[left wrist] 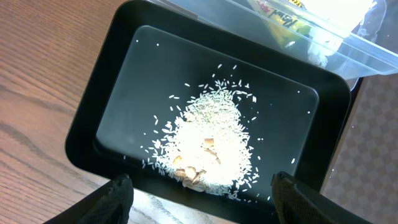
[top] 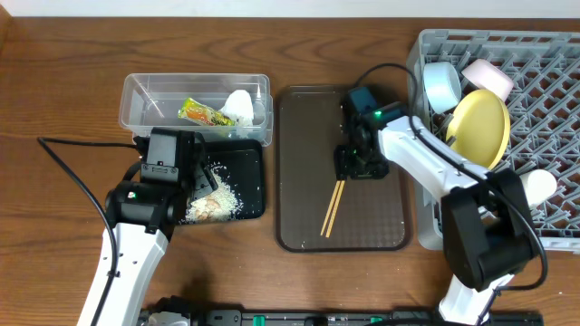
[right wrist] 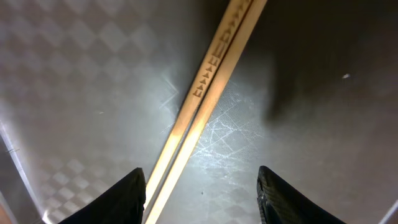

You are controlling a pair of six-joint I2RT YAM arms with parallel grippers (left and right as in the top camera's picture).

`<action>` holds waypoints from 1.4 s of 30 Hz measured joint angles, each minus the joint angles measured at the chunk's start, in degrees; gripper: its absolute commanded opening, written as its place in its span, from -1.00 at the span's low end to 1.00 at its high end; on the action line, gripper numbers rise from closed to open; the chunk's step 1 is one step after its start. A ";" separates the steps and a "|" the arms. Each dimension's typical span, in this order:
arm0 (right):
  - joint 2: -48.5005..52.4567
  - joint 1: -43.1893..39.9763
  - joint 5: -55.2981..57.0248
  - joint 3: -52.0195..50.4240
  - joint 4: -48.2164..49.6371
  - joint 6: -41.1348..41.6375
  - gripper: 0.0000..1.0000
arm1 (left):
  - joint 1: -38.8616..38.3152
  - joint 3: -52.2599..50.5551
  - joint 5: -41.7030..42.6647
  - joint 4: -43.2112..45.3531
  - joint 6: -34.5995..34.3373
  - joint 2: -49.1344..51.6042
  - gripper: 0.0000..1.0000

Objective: Sort waste into correct bins and load items into the dishwasher rack
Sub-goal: 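Move the right gripper to the chopsticks and grasp one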

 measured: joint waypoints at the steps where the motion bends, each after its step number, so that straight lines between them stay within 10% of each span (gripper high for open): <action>1: 0.31 0.24 0.59 0.00 -0.15 0.68 0.11 | 0.00 0.00 0.00 0.00 0.00 0.00 0.48; 42: -0.20 4.35 8.59 -6.34 7.52 7.50 0.17 | 0.00 0.00 0.00 -0.13 0.00 0.00 0.48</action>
